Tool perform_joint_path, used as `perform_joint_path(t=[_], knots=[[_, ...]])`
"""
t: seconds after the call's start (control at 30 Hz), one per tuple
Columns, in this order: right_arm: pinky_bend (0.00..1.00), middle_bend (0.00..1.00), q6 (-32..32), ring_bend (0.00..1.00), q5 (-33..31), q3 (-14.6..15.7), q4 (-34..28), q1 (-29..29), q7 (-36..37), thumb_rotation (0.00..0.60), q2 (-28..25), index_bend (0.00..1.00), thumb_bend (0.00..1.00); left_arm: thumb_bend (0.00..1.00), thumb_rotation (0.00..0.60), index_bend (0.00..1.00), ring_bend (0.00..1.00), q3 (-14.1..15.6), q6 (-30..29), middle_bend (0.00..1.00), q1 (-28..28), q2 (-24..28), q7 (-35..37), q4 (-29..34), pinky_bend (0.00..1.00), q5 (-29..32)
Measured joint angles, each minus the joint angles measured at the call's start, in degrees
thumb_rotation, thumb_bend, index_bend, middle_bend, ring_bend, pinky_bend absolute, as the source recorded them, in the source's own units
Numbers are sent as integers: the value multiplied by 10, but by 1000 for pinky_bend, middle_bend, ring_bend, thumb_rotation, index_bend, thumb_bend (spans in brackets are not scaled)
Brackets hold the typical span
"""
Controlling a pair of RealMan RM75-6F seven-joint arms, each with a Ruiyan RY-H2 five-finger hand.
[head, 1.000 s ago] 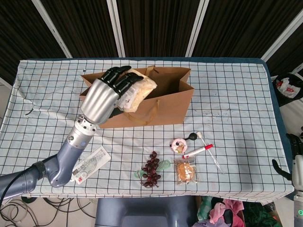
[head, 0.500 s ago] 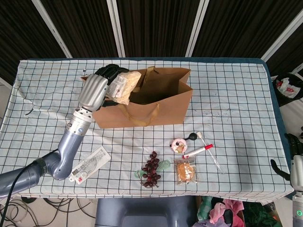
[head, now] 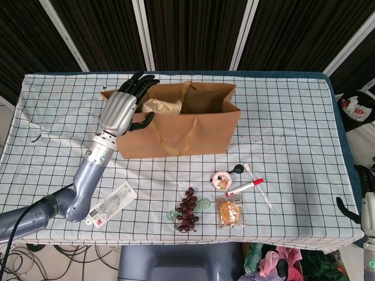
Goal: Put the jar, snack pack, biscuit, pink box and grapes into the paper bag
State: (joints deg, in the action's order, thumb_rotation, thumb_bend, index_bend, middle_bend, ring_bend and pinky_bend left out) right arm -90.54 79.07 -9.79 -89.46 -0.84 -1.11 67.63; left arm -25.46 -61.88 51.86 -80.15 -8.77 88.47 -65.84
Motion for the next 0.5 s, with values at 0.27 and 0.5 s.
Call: perform_joint_path(t=[0.27,0.5], knots=[[218,126,-1,200,0,0,-1,0,-3,600,1,134,211,0,600,125,0,-2,-11,89,-4,25,-8,33,122,5],[218,125,-3,200,0,0,-2,1,-4,600,0,134,211,9,600,135,0,11,-67,128,-34,51,-13,83,126,-45]])
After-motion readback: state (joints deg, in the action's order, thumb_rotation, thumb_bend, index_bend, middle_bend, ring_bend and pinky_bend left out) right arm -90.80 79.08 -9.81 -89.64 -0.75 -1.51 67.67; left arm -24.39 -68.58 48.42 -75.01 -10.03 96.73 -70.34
